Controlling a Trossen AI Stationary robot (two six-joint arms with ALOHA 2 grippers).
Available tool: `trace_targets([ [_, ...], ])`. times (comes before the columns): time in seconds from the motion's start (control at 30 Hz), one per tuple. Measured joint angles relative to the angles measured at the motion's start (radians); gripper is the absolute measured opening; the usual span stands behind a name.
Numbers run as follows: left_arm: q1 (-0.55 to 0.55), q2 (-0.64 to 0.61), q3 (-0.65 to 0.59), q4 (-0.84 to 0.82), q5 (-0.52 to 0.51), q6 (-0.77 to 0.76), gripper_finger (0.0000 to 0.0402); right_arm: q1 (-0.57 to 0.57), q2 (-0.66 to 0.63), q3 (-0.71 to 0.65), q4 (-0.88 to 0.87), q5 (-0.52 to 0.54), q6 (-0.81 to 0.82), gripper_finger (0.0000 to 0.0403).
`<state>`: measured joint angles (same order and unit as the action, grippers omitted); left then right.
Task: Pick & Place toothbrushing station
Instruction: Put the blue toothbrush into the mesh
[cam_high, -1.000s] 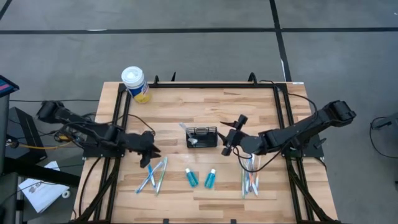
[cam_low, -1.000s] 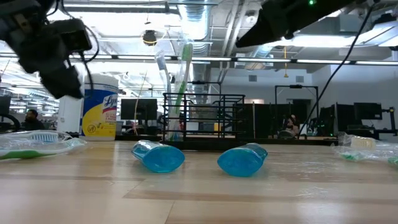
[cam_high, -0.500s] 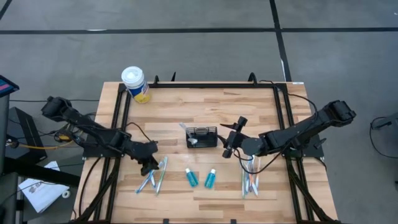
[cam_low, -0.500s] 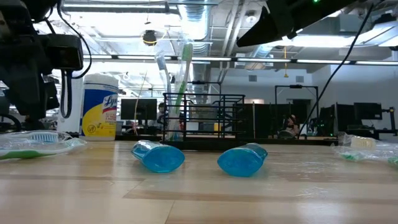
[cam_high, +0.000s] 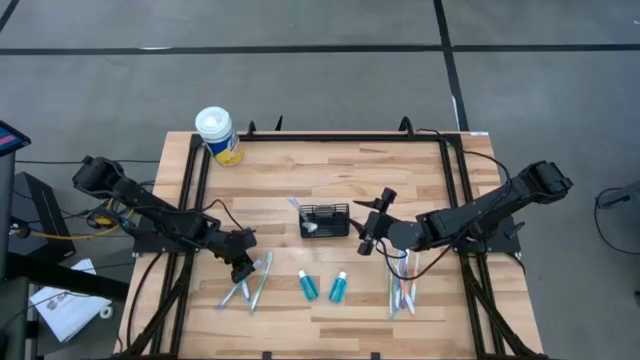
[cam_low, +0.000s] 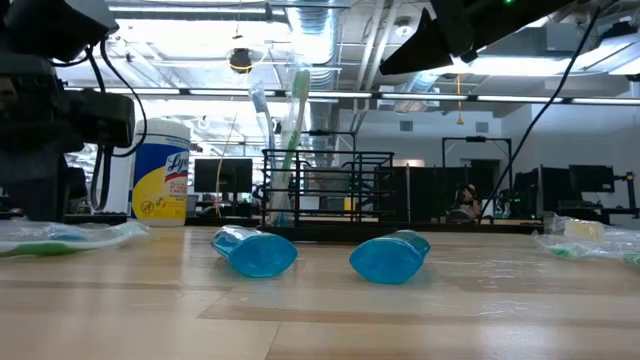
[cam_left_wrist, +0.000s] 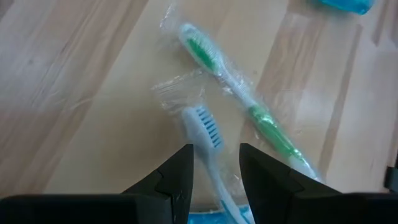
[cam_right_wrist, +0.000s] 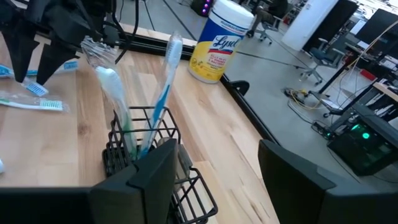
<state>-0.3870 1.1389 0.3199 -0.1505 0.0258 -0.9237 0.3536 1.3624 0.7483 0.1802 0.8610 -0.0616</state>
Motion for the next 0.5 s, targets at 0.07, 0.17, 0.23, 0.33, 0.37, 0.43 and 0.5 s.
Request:
trace_targets([
  [0.07,0.003,0.0,0.0,-0.007,0.0,0.0,0.0125,0.0,0.0,0.0,0.0,0.0,0.002,0.0215],
  [0.17,0.013,0.0,0.0,-0.014,0.0,0.0,0.0125,0.0,0.0,0.0,0.0,0.0,0.002,0.0215],
  [0.23,0.018,0.0,0.0,-0.014,0.0,0.0,0.0124,0.0,0.0,0.0,0.0,0.0,0.002,0.0215],
  [0.33,0.021,0.0,0.0,-0.017,-0.001,0.006,0.0117,0.0,0.0,0.0,0.0,0.0,0.002,0.0215],
  [0.37,0.021,0.0,0.0,-0.018,-0.001,0.016,0.0112,0.0,0.0,0.0,0.0,0.0,0.002,0.0215],
  [0.43,0.018,0.0,0.0,-0.018,-0.001,0.039,0.0098,0.0,0.0,0.0,0.0,0.0,0.002,0.0215],
  [0.5,0.018,0.0,0.0,-0.018,-0.001,0.054,0.0073,0.0,0.0,0.0,0.0,0.0,0.002,0.0215],
])
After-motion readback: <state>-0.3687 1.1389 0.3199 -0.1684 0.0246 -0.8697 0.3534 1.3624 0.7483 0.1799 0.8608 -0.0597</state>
